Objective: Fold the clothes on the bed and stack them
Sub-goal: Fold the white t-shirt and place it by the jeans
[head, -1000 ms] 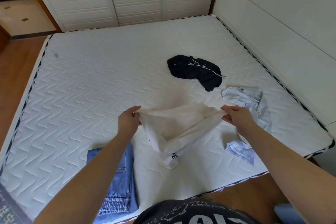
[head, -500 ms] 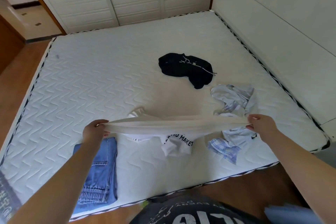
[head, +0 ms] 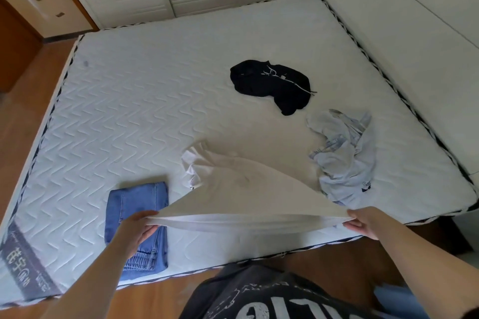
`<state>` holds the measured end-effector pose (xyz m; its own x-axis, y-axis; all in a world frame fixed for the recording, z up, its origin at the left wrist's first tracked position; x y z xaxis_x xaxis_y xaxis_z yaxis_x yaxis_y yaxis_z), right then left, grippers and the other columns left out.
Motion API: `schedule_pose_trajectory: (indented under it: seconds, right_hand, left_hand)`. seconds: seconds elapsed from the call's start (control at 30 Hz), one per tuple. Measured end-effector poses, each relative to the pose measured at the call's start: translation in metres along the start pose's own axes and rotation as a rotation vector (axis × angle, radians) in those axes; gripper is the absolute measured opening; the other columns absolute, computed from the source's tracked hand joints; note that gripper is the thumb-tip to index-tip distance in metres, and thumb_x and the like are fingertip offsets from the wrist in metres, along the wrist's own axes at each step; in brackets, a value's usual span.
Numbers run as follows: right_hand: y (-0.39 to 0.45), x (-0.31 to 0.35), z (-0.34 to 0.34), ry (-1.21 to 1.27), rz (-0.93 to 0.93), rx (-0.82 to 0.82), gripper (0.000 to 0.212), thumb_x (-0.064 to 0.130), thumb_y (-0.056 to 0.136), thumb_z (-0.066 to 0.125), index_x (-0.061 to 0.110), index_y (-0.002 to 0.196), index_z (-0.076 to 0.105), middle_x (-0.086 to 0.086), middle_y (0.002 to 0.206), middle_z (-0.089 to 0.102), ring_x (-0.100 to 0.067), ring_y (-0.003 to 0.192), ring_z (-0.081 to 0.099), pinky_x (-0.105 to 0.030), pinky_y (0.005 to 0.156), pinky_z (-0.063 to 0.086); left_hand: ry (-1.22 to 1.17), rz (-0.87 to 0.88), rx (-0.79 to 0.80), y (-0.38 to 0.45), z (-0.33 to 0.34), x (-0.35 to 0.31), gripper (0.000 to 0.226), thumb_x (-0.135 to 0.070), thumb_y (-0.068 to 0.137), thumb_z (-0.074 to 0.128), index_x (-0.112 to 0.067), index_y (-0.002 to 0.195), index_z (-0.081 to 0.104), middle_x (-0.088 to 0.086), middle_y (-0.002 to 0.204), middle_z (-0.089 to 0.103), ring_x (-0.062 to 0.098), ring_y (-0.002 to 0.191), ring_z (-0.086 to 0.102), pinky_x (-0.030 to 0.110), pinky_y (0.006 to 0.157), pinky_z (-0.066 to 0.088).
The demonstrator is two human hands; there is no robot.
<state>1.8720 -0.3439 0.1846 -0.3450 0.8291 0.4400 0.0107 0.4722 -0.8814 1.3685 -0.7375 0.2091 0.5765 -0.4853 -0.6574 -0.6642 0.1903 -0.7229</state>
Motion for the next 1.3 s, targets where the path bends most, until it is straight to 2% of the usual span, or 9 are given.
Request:
schedule_pose_trajectory:
  seconds: [0.2, 0.3, 0.4, 0.53, 0.67, 0.8, 0.9, 1.07, 1.3]
  right_hand:
    - [0.013, 0.027, 0.029, 0.221, -0.040, -0.082, 0.019, -0.007, 0.095, 0.052, 0.001, 0.112, 0.054, -0.016, 0.102, 0.061, -0.026, 0.083, 0.061, -0.025, 0.064, 0.059]
    - [0.016, 0.078, 0.060, 0.220, -0.142, -0.085, 0.021, 0.000, 0.100, 0.047, 0.002, 0.120, 0.050, -0.016, 0.083, 0.064, -0.023, 0.077, 0.065, -0.019, 0.063, 0.057]
    - [0.006, 0.173, 0.086, -0.083, -0.383, -0.167, 0.032, 0.017, 0.105, 0.042, 0.000, 0.131, 0.051, -0.017, 0.122, 0.064, -0.028, 0.113, 0.061, -0.029, 0.091, 0.050]
    - [-0.038, 0.311, 0.136, -0.198, -0.667, -0.132, 0.029, 0.019, 0.104, 0.041, -0.004, 0.114, 0.057, -0.031, 0.124, 0.057, -0.042, 0.116, 0.055, -0.044, 0.101, 0.042]
    - [-0.100, 0.443, 0.170, 0.146, -0.749, 0.070, 0.021, 0.005, 0.103, 0.040, 0.016, 0.085, 0.044, -0.039, 0.140, 0.039, -0.043, 0.122, 0.050, -0.049, 0.110, 0.037]
    - [-0.160, 0.550, 0.172, 0.583, -0.811, 0.216, 0.019, 0.005, 0.101, 0.046, 0.014, 0.086, 0.049, -0.009, 0.100, 0.060, -0.018, 0.078, 0.063, -0.044, 0.096, 0.050]
    - [-0.203, 0.610, 0.171, 0.661, -0.890, 0.313, 0.006, 0.001, 0.099, 0.049, 0.007, 0.098, 0.051, -0.008, 0.092, 0.060, -0.020, 0.080, 0.067, -0.044, 0.084, 0.055]
    - [-0.238, 0.661, 0.162, 0.759, -0.944, 0.347, 0.012, -0.001, 0.100, 0.048, 0.004, 0.089, 0.051, -0.010, 0.094, 0.061, -0.023, 0.090, 0.064, -0.033, 0.069, 0.061]
    - [-0.144, 0.598, 0.160, 0.677, -0.782, 0.241, 0.008, -0.001, 0.100, 0.047, 0.002, 0.096, 0.053, -0.014, 0.117, 0.056, -0.023, 0.092, 0.063, -0.028, 0.061, 0.061]
  left_hand:
    - [-0.102, -0.009, 0.068, 0.033, 0.013, -0.039, 0.018, 0.005, 0.093, 0.051, -0.004, 0.093, 0.066, 0.011, 0.077, 0.073, 0.019, 0.085, 0.068, 0.038, 0.099, 0.045]
    - [-0.106, 0.058, 0.108, 0.053, 0.031, -0.101, 0.021, 0.005, 0.092, 0.051, -0.007, 0.086, 0.068, 0.007, 0.072, 0.073, 0.011, 0.070, 0.071, 0.034, 0.092, 0.050]
    - [-0.118, 0.166, 0.103, 0.069, 0.048, -0.196, 0.028, 0.008, 0.090, 0.050, -0.007, 0.077, 0.070, 0.011, 0.076, 0.069, 0.010, 0.058, 0.069, 0.023, 0.064, 0.060]
    - [-0.184, 0.322, 0.067, 0.070, 0.065, -0.346, 0.016, 0.005, 0.088, 0.055, -0.006, 0.081, 0.065, 0.004, 0.061, 0.071, 0.009, 0.054, 0.068, 0.019, 0.049, 0.055]
    - [-0.254, 0.458, -0.015, 0.061, 0.056, -0.482, 0.011, 0.000, 0.091, 0.058, -0.008, 0.083, 0.062, 0.009, 0.081, 0.065, 0.014, 0.073, 0.065, 0.018, 0.048, 0.055]
    - [-0.293, 0.584, -0.083, 0.037, 0.041, -0.597, 0.010, -0.004, 0.096, 0.055, -0.012, 0.094, 0.061, 0.004, 0.087, 0.064, 0.013, 0.077, 0.066, 0.021, 0.052, 0.057]
    - [-0.289, 0.670, -0.086, 0.015, 0.040, -0.659, 0.016, -0.002, 0.097, 0.052, -0.009, 0.109, 0.060, 0.006, 0.098, 0.066, 0.017, 0.083, 0.069, 0.026, 0.068, 0.057]
    - [-0.170, 0.926, -0.014, -0.023, 0.053, -0.709, 0.025, -0.009, 0.093, 0.065, -0.017, 0.116, 0.062, -0.001, 0.096, 0.068, 0.001, 0.079, 0.067, 0.012, 0.068, 0.053]
    - [-0.199, 0.695, 0.081, 0.027, 0.064, -0.627, 0.023, -0.029, 0.090, 0.070, -0.012, 0.105, 0.068, 0.005, 0.105, 0.073, 0.018, 0.099, 0.069, 0.031, 0.084, 0.056]
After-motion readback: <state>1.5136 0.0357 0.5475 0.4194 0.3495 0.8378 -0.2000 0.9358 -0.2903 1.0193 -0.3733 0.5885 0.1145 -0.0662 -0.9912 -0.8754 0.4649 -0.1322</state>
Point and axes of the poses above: each hand's wrist, its own y-axis towards the middle knuckle, its own z-axis out of the palm, x = y × z, the point moved 8 cm from there along y, towards the middle knuckle
